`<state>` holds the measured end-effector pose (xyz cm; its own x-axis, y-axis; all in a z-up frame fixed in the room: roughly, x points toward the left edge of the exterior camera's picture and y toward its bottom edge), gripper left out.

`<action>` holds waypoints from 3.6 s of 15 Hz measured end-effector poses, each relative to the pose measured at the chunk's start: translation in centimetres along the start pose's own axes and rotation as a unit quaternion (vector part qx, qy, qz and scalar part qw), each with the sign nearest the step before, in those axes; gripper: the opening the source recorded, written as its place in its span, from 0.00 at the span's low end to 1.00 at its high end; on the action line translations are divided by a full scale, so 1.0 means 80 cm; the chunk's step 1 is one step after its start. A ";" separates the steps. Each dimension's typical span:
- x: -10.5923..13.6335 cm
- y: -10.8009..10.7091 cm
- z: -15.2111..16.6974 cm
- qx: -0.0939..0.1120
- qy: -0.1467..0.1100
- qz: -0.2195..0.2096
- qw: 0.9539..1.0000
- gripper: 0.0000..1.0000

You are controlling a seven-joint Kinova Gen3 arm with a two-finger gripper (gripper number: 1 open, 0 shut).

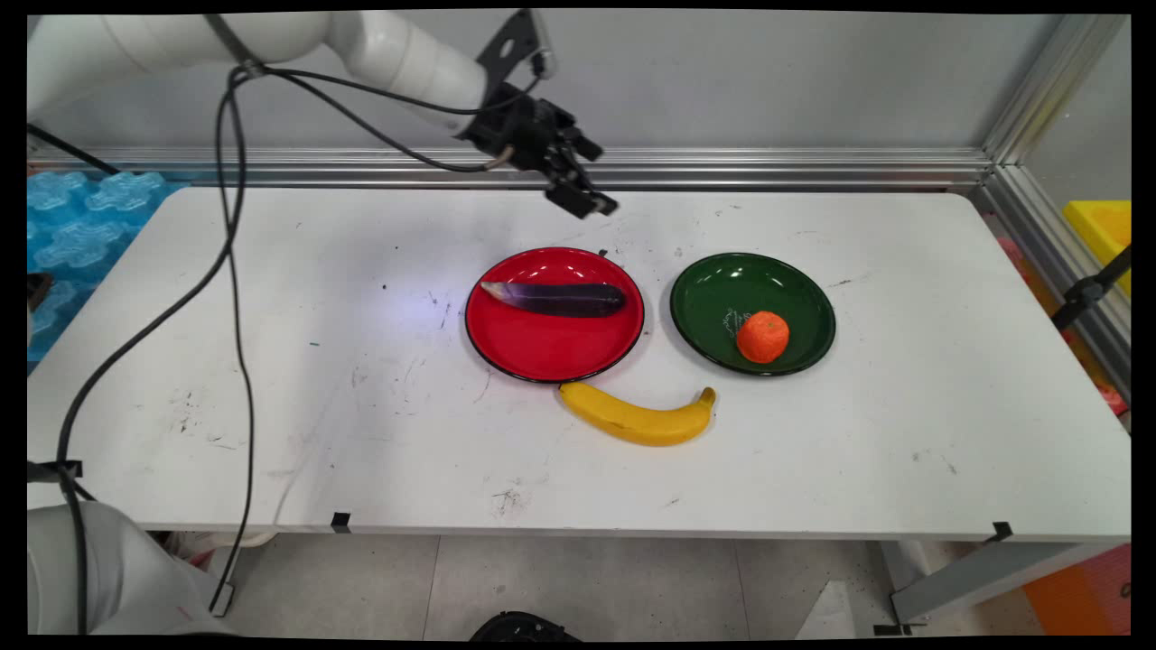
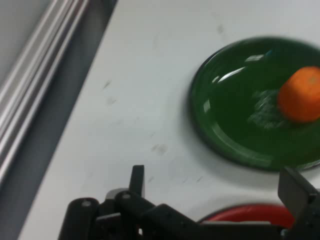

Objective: Pick up the mandarin from the green plate

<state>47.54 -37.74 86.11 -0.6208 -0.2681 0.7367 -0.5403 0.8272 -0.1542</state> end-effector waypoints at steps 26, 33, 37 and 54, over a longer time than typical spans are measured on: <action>0.083 0.132 0.220 -0.052 0.011 -0.023 0.998 1.00; 0.075 0.150 0.250 -0.048 -0.009 -0.025 0.999 1.00; 0.071 0.159 0.260 -0.047 -0.017 -0.027 0.998 1.00; 0.066 0.164 0.273 -0.029 -0.042 -0.032 0.998 1.00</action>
<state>24.73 -39.09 73.60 -0.6333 -0.3598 0.6852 -0.5474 0.8341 -0.0680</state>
